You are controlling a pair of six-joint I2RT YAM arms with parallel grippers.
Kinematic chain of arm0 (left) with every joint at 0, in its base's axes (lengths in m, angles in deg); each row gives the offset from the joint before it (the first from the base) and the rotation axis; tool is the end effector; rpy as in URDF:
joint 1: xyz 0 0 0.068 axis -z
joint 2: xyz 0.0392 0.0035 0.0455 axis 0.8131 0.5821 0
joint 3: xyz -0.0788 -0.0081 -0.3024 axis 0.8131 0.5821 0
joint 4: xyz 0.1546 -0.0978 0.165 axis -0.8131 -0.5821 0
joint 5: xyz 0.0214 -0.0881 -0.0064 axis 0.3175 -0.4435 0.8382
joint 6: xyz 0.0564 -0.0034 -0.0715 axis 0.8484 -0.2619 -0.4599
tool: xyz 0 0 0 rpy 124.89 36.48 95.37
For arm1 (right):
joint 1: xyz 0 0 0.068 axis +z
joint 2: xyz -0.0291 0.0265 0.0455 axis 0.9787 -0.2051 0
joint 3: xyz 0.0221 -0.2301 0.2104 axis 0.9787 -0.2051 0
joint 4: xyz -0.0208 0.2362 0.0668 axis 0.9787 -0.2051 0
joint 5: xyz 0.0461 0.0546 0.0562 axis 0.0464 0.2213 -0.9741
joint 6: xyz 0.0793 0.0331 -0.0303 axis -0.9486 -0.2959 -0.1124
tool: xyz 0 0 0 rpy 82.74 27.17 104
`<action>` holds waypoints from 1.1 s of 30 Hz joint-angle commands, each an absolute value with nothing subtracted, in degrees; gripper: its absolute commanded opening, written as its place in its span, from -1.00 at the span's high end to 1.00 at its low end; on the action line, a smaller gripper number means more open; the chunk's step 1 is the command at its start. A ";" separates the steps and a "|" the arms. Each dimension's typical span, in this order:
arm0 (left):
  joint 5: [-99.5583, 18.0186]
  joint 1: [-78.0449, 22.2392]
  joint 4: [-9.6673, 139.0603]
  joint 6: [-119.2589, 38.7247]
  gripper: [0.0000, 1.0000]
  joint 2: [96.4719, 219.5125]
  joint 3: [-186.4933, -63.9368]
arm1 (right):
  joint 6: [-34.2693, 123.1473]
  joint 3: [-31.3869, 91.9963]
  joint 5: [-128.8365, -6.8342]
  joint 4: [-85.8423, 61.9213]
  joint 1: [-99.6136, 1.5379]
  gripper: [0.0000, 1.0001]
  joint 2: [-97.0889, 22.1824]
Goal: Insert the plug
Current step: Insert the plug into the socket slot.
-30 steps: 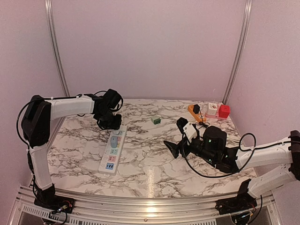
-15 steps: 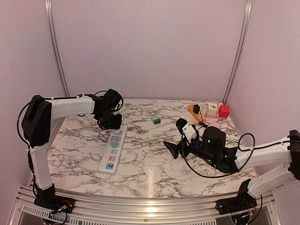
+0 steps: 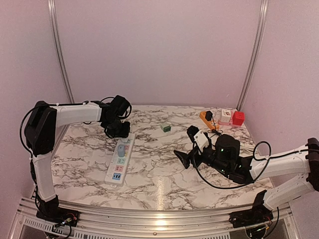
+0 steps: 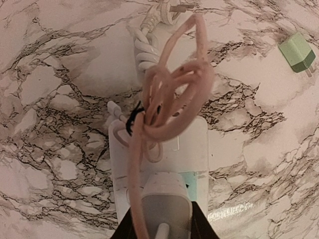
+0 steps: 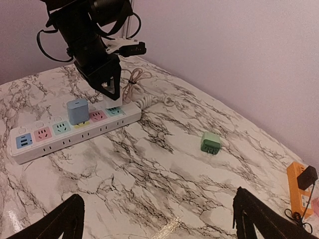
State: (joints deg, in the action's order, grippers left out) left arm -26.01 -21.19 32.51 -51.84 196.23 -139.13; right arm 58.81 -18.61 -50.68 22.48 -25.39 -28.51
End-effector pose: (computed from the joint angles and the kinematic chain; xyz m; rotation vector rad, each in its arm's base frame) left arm 0.3864 -0.2419 0.2092 0.1841 2.5766 -0.2246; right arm 0.1809 0.2157 0.2519 -0.7924 1.6045 0.4229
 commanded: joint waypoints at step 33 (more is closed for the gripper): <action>-17.09 -18.59 23.16 -56.81 1.00 205.13 -142.14 | 59.16 -17.57 -49.69 23.97 -25.12 -0.97 -32.03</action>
